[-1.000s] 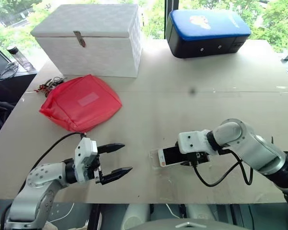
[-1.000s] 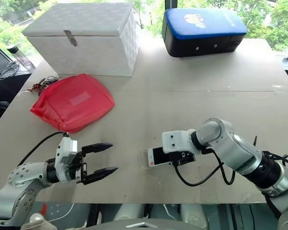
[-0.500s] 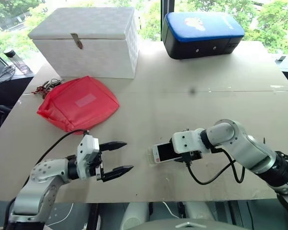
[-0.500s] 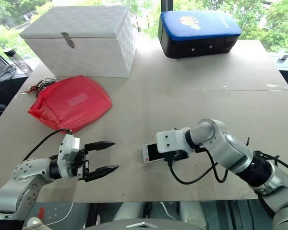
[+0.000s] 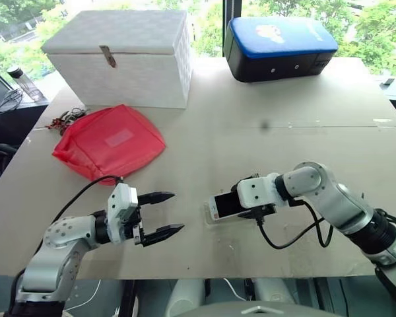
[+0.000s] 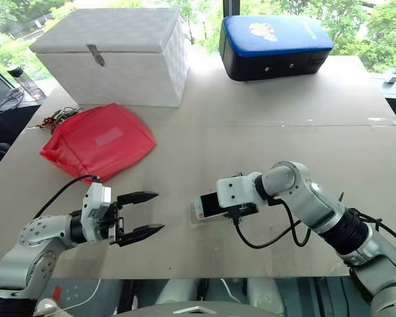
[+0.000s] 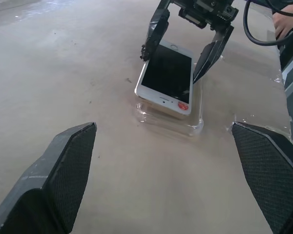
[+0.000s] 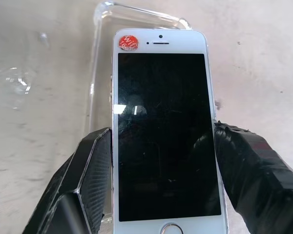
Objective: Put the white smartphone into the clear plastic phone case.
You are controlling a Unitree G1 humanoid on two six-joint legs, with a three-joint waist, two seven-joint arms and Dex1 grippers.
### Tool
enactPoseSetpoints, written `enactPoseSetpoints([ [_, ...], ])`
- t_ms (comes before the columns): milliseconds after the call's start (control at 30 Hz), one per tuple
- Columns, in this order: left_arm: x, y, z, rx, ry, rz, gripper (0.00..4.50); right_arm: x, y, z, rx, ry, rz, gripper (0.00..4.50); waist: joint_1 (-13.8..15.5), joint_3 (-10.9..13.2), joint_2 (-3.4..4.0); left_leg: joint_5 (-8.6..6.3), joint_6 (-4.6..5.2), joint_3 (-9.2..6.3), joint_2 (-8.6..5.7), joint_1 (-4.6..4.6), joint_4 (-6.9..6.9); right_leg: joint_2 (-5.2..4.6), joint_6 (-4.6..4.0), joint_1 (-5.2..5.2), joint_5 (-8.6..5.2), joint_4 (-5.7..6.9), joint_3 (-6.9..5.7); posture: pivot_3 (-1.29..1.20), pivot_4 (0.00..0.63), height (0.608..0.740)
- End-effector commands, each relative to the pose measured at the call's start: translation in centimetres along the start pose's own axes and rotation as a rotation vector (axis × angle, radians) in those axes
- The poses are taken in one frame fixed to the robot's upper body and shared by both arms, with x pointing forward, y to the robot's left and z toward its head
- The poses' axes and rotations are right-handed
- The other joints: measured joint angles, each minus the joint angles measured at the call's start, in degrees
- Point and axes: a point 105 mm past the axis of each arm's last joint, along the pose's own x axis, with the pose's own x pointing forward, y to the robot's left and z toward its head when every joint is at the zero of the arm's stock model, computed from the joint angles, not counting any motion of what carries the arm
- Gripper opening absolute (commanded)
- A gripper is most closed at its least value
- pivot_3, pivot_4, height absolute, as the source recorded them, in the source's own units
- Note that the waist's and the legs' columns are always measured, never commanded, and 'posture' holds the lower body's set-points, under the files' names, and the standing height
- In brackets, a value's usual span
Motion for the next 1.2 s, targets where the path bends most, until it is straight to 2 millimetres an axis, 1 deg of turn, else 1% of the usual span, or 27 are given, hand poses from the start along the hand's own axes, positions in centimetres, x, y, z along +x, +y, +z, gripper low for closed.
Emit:
enactPoseSetpoints([
  [33, 0.1, -0.2, 0.4, 0.031, -0.013, -0.005, 4.5, 0.4, 2.2, -1.5, 0.064, 0.058, 0.121, 2.74, 0.26, 0.01, 0.01, 0.0, 0.0, 0.0, 0.0, -0.01, 0.0, 0.0, 0.0, 0.0, 0.0, -0.02, 0.0, 0.0, 0.15, 0.74],
  [167, 0.3, -0.2, 0.4, 0.031, -0.016, -0.005, 4.5, 0.3, 2.3, -1.2, 0.04, 0.069, 0.139, 2.74, 0.29, 0.01, 0.01, 0.0, 0.01, 0.0, -0.01, -0.07, -0.01, -0.02, 0.0, -0.01, 0.0, -0.16, -0.02, 0.0, 0.15, 0.74],
  [267, 0.4, -0.2, 0.4, 0.031, -0.018, -0.004, 4.5, 0.0, 3.2, -1.0, 0.014, 0.076, 0.187, 2.74, 0.43, 0.01, 0.02, -0.01, 0.01, -0.01, -0.01, -0.11, -0.02, -0.02, 0.0, -0.02, 0.0, -0.22, -0.04, 0.0, 0.15, 0.74],
  [400, 0.5, -0.2, 0.4, 0.03, -0.02, -0.005, 4.5, 0.1, 3.7, -2.1, 0.025, 0.136, 0.209, 2.74, 0.74, 0.01, 0.02, -0.02, 0.04, -0.03, -0.01, -0.15, -0.04, -0.03, 0.0, -0.02, 0.0, -0.36, -0.07, 0.0, 0.15, 0.74],
  [567, 0.5, -0.5, 0.5, 0.028, -0.023, -0.009, 4.5, 0.4, 3.4, -2.4, 0.035, 0.152, 0.184, 2.74, 1.1, -0.02, -0.01, -0.02, 0.04, -0.03, -0.01, -0.13, -0.06, -0.02, 0.0, 0.03, 0.0, -0.44, -0.07, 0.0, 0.15, 0.74],
  [600, 0.4, -0.6, 0.5, 0.023, -0.025, -0.016, 4.5, 0.4, 3.7, -2.3, 0.033, 0.148, 0.196, 2.74, 1.12, -0.03, -0.01, -0.02, 0.04, -0.03, -0.01, -0.12, -0.06, -0.02, 0.0, 0.04, 0.0, -0.43, -0.07, 0.0, 0.15, 0.74],
  [667, 0.3, -0.8, 0.6, 0.021, -0.027, -0.025, 4.5, 0.4, 4.2, -2.0, 0.041, 0.137, 0.215, 2.74, 1.13, -0.03, -0.01, -0.02, 0.04, -0.03, -0.01, -0.12, -0.05, -0.02, 0.0, 0.05, 0.0, -0.43, -0.07, 0.0, 0.15, 0.74],
  [733, 0.1, -1.0, 0.8, 0.018, -0.035, -0.045, 4.5, 0.5, 4.4, -2.4, 0.052, 0.159, 0.213, 2.74, 1.2, -0.03, -0.01, -0.02, 0.04, -0.03, -0.01, -0.13, -0.06, -0.02, 0.0, 0.05, 0.0, -0.44, -0.08, 0.0, 0.15, 0.74],
  [933, -0.4, -1.2, 0.9, 0.032, -0.029, -0.07, 4.5, 0.3, 4.6, -2.6, 0.116, 0.159, 0.212, 2.74, 1.35, -0.06, -0.01, -0.02, 0.04, -0.07, -0.01, -0.13, -0.06, -0.03, 0.0, 0.08, 0.0, -0.51, -0.13, 0.0, 0.15, 0.74],
  [1067, -0.4, -1.1, 0.9, 0.044, -0.023, -0.076, 4.5, 0.1, 4.6, -2.3, 0.145, 0.146, 0.193, 2.74, 1.44, -0.07, -0.02, -0.02, 0.04, -0.11, -0.01, -0.15, -0.07, -0.03, 0.0, 0.09, 0.0, -0.55, -0.17, 0.0, 0.15, 0.74],
  [1200, -0.2, -0.9, 0.8, 0.051, -0.02, -0.077, 4.5, -0.4, 4.7, -2.7, 0.175, 0.148, 0.168, 2.74, 1.53, -0.08, -0.02, -0.03, 0.05, -0.19, -0.02, -0.22, -0.08, -0.05, 0.0, 0.09, 0.0, -0.65, -0.26, 0.0, 0.15, 0.74],
])
